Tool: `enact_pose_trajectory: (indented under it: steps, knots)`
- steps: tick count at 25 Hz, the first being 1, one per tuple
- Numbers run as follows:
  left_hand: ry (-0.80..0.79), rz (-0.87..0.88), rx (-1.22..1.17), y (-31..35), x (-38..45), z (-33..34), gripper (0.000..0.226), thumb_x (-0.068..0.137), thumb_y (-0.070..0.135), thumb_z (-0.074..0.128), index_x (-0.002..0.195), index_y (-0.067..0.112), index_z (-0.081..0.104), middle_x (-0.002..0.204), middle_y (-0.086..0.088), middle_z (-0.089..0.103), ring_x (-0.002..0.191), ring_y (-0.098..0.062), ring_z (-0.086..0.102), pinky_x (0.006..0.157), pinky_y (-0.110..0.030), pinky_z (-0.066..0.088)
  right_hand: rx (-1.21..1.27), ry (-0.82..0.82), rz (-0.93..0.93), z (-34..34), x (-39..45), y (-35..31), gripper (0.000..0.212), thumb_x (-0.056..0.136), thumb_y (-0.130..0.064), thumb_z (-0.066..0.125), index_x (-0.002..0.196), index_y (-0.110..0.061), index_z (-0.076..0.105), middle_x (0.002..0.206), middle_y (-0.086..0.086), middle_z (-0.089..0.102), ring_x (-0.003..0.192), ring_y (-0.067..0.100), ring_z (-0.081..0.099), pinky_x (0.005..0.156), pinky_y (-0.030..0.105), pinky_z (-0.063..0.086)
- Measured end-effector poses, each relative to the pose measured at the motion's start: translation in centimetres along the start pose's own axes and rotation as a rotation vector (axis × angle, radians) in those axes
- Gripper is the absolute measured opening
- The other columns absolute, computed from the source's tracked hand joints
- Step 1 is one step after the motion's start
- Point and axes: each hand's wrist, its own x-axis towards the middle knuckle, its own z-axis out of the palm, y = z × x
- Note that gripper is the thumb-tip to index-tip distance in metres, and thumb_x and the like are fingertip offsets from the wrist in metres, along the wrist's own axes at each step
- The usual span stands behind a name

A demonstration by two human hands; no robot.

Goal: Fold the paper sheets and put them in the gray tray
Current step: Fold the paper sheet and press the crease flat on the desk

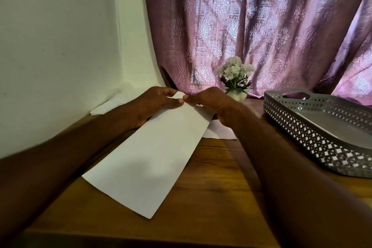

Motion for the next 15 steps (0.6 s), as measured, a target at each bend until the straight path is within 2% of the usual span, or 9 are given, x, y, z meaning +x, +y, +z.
enact_pose_trajectory:
  steps: [3,4,8,10,12,15]
  knots:
    - [-0.009,-0.034,-0.016,-0.09,0.14,-0.09,0.03,0.092,0.016,0.076,0.121,0.012,0.073,0.11,-0.008,0.079,0.094,-0.021,0.077,0.084,-0.03,0.06,-0.039,0.037,0.01,0.11,-0.08,-0.38,0.039,0.087,-0.049,0.076,0.098,-0.012,0.074,0.094,0.005,0.076,0.076,0.017,0.071,0.062,0.026,0.054]
    - [-0.011,-0.041,-0.018,-0.12,0.21,-0.17,0.031,0.092,0.017,0.076,0.122,0.012,0.072,0.11,-0.008,0.079,0.094,-0.022,0.077,0.083,-0.031,0.061,-0.036,0.051,0.011,0.0,-0.1,-0.47,0.04,0.089,-0.054,0.071,0.097,-0.015,0.075,0.096,0.002,0.076,0.079,0.016,0.068,0.065,0.025,0.052]
    - [-0.01,-0.037,-0.044,-0.3,0.54,-0.44,0.023,0.093,0.015,0.074,0.116,0.014,0.074,0.096,-0.002,0.081,0.08,-0.015,0.078,0.067,-0.023,0.061,0.003,0.068,0.003,-0.47,-0.61,-0.64,0.045,0.094,-0.06,0.061,0.08,-0.02,0.078,0.075,-0.014,0.075,0.077,0.01,0.062,0.063,0.025,0.043]
    - [-0.009,-0.038,-0.059,-0.45,0.65,-0.46,0.016,0.093,0.012,0.074,0.108,0.017,0.075,0.089,0.001,0.082,0.075,-0.012,0.078,0.061,-0.021,0.059,0.005,0.068,0.011,-0.5,-0.65,-0.6,0.05,0.093,-0.062,0.059,0.078,-0.02,0.08,0.086,-0.009,0.076,0.084,0.015,0.063,0.071,0.029,0.047]
    - [-0.01,-0.033,-0.053,-0.51,0.64,-0.45,0.015,0.092,0.012,0.074,0.106,0.018,0.075,0.091,0.001,0.082,0.077,-0.013,0.078,0.064,-0.022,0.06,0.022,0.057,0.041,-0.51,-0.68,-0.65,0.054,0.092,-0.065,0.057,0.076,-0.02,0.08,0.092,-0.003,0.076,0.087,0.018,0.067,0.077,0.032,0.052]
    - [-0.02,-0.014,-0.042,-0.66,0.79,-0.47,0.023,0.092,0.012,0.074,0.115,0.016,0.073,0.096,0.001,0.081,0.082,-0.014,0.078,0.07,-0.023,0.061,0.072,0.026,0.094,-0.36,-0.74,-0.81,0.05,0.092,-0.065,0.06,0.085,-0.018,0.075,0.093,0.0,0.074,0.08,0.017,0.067,0.071,0.029,0.054]
